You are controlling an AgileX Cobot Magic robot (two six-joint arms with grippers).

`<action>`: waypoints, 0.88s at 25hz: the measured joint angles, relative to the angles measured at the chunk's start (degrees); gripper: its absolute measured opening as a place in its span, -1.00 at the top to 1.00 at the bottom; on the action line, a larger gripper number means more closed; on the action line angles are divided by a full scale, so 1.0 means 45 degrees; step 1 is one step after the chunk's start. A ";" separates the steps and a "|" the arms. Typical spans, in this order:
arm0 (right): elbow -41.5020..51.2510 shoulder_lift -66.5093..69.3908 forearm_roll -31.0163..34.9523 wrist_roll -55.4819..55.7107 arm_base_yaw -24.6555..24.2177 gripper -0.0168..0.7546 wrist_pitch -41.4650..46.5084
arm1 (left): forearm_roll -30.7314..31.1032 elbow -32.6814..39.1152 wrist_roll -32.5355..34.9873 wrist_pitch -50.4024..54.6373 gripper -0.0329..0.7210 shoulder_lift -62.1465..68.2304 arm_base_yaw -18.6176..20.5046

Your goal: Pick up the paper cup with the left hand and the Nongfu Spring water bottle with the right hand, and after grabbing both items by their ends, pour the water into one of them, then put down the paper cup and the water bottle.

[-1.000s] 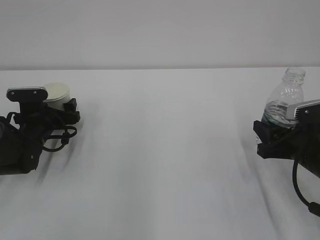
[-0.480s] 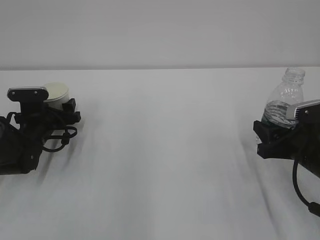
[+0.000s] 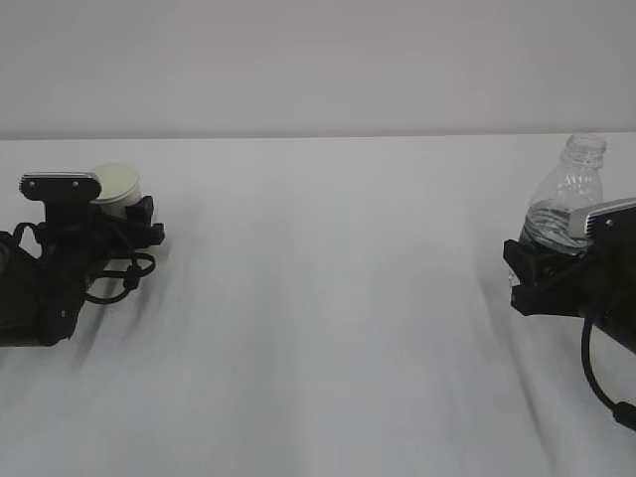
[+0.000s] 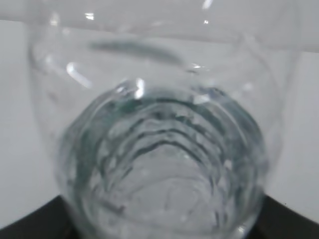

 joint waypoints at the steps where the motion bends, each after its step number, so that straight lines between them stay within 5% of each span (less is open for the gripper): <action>1: 0.0000 0.0000 0.0000 0.0000 0.0000 -0.12 0.0000 | 0.0031 0.0000 0.0000 0.0000 -0.43 0.0000 0.0000; 12: 0.0000 0.0000 0.0000 0.0000 0.0000 -0.12 0.0000 | 0.0353 0.0000 0.0000 0.0000 -0.31 0.0000 0.0000; 22: 0.0000 0.0000 0.0000 0.0000 0.0000 -0.12 0.0000 | 0.2668 0.1487 0.0000 0.0000 -0.29 -0.1654 0.0000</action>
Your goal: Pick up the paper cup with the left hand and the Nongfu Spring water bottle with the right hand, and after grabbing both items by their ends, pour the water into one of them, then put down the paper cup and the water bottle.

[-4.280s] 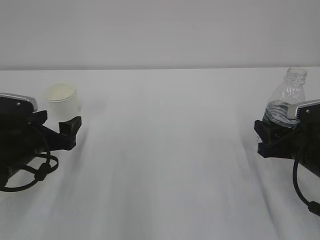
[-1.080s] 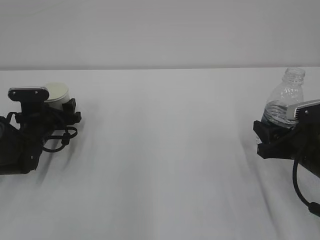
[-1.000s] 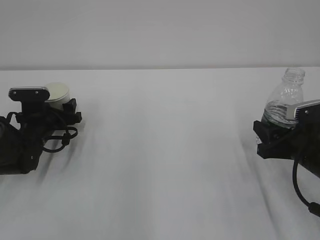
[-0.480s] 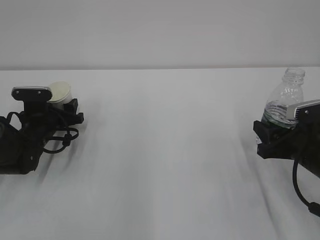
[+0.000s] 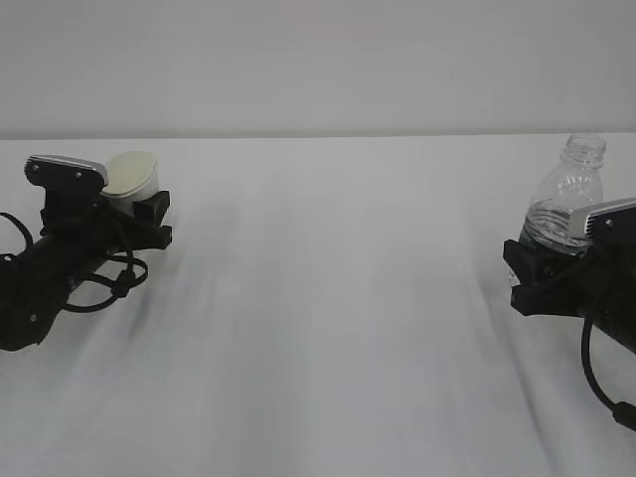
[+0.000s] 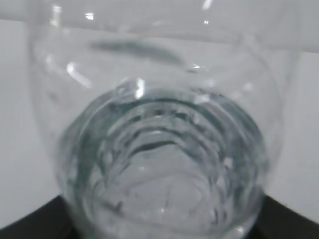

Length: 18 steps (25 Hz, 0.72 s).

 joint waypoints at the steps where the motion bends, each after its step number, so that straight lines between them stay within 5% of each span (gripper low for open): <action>1: 0.0000 0.0000 0.0000 -0.0048 0.0000 -0.12 0.0000 | 0.0218 0.0199 0.0000 0.0000 -0.29 -0.0141 0.0000; 8: 0.0000 0.0000 0.0000 -0.0378 0.0000 -0.12 0.0000 | 0.3446 0.0638 -0.0244 0.0000 -0.28 -0.0417 0.0000; 18: 0.0000 0.0000 0.0018 -0.0399 0.0000 -0.12 0.0000 | 0.7452 0.0379 -0.2612 0.0000 -0.27 -0.0417 -0.0061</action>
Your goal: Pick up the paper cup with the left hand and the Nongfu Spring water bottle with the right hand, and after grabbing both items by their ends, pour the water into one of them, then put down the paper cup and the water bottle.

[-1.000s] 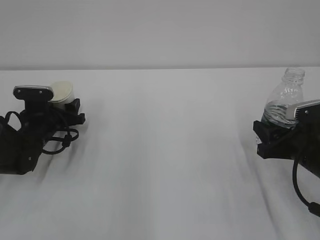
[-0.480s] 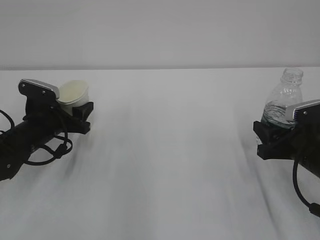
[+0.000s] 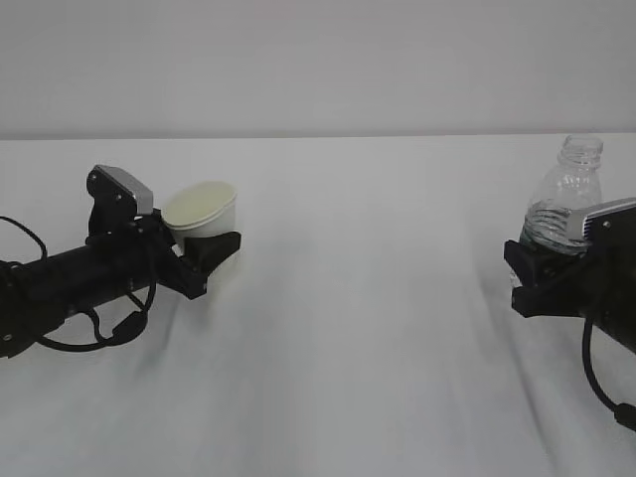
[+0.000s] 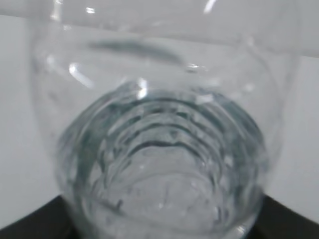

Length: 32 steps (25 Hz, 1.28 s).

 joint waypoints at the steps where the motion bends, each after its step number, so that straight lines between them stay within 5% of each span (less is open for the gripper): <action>1: 0.0000 0.0000 0.0036 0.0000 0.0000 -0.12 0.0000 | 0.0400 -0.0152 -0.0230 0.0000 -0.27 0.0000 -0.0044; 15: 0.0000 0.0000 0.0215 -0.0006 0.0000 -0.12 0.0000 | 0.2205 -0.2310 -0.1190 0.0000 -0.27 0.0115 -0.2665; 32: 0.0000 0.0000 0.0297 -0.0524 0.0000 -0.12 0.0000 | 0.3756 -0.3329 -0.2690 0.0002 -0.27 0.1726 -0.3373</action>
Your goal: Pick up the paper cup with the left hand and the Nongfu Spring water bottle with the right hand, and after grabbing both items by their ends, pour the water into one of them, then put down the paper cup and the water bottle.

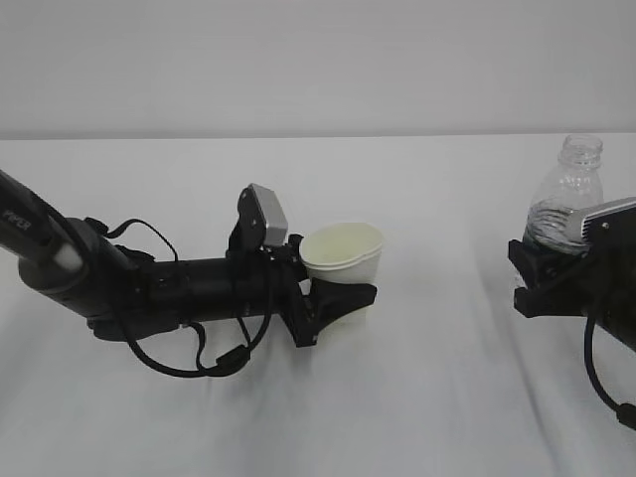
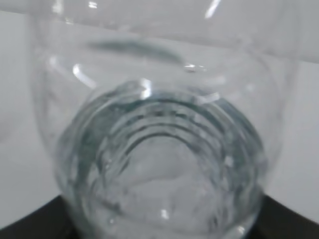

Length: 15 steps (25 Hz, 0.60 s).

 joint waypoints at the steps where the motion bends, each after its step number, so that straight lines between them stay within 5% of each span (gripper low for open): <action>1: 0.0000 0.0000 0.0000 -0.0014 0.0000 -0.12 0.0000 | 0.0045 -0.0063 -0.0007 0.0000 -0.27 0.0087 -0.0137; 15: 0.0024 -0.0477 0.0039 0.0015 0.0000 -0.12 0.0589 | 0.0356 -0.0659 -0.0573 0.0000 -0.27 0.0329 -0.0933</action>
